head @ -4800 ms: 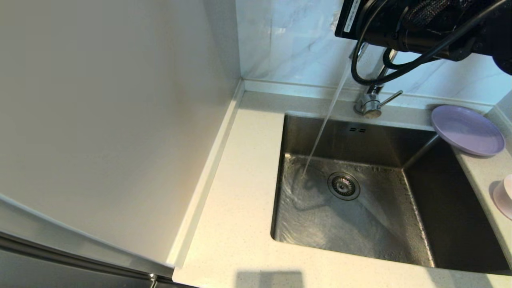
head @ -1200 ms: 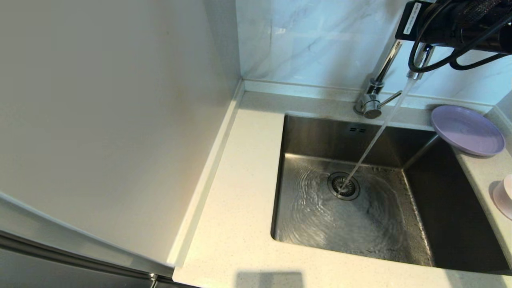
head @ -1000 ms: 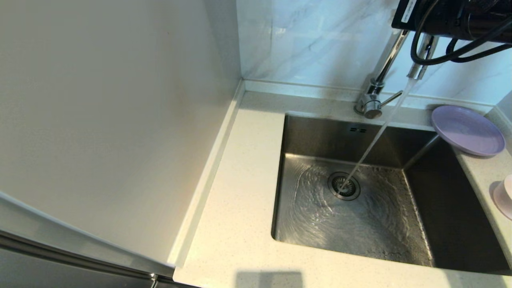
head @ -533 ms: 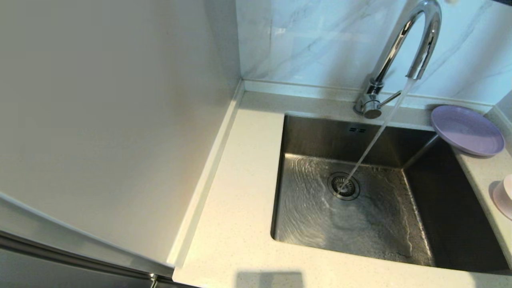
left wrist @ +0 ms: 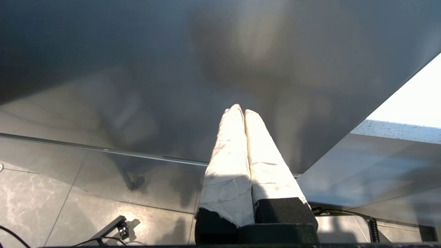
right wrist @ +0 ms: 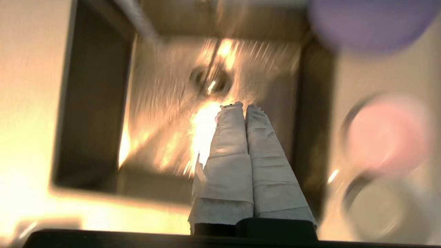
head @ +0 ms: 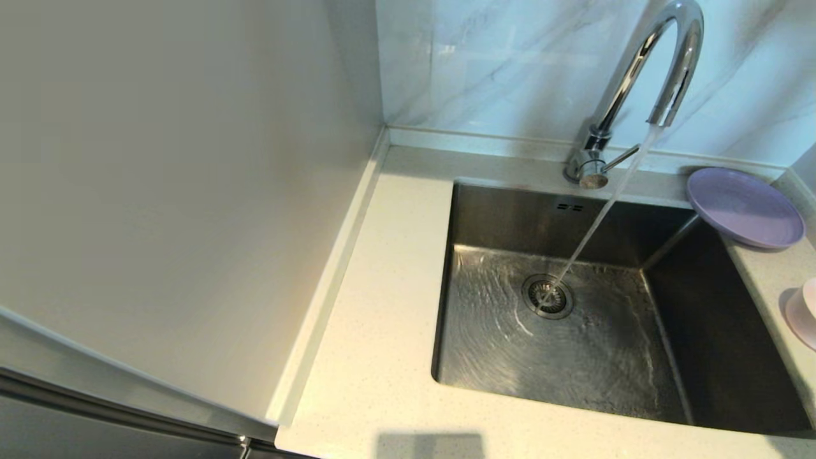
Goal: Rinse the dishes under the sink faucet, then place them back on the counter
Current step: Pick up the bowl
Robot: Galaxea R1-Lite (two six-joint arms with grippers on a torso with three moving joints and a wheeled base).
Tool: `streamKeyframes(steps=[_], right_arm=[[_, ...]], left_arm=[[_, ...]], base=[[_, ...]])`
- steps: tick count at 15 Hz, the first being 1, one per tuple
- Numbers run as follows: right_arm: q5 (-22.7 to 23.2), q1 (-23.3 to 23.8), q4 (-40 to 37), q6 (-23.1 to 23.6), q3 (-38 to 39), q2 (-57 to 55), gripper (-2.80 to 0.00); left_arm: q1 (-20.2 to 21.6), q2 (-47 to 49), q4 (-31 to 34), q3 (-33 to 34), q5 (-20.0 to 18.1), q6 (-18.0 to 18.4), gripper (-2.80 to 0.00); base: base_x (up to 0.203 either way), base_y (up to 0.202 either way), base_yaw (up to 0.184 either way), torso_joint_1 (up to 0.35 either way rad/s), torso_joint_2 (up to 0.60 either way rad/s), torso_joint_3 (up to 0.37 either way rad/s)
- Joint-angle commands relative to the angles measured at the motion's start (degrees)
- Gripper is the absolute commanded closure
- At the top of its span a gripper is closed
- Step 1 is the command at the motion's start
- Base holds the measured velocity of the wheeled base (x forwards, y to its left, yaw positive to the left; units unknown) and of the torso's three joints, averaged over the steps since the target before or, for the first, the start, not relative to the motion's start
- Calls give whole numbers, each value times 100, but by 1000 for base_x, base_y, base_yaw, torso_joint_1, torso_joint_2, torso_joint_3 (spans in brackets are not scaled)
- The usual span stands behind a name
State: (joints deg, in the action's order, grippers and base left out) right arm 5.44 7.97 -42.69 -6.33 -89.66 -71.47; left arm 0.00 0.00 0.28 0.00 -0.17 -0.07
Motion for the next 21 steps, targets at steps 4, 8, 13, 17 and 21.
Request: streamKeyframes(steps=[4,8,13,17,21], right_arm=[[2464,2270,-264,25,1493,1247,0],[935,2694,-536,-3,1988,1304,0],[756,2907,-1645,-110,1896,931,-280],[589,3138,-1606,-1181,1884,637,-280],[-280,3475,-250,-2344,2982,290,-280]], left_arm=[[0,0,-2,0,-1,-1,0],[0,0,-2,0,-1,-1,0],[0,0,-2,0,-1,-1,0],[0,0,-2,0,-1,-1,0],[0,0,-2,0,-1,-1,0]], base=[[0,0,0,0,0,0],[0,0,0,0,0,0],[0,0,0,0,0,0],[0,0,0,0,0,0],[0,0,0,0,0,0]])
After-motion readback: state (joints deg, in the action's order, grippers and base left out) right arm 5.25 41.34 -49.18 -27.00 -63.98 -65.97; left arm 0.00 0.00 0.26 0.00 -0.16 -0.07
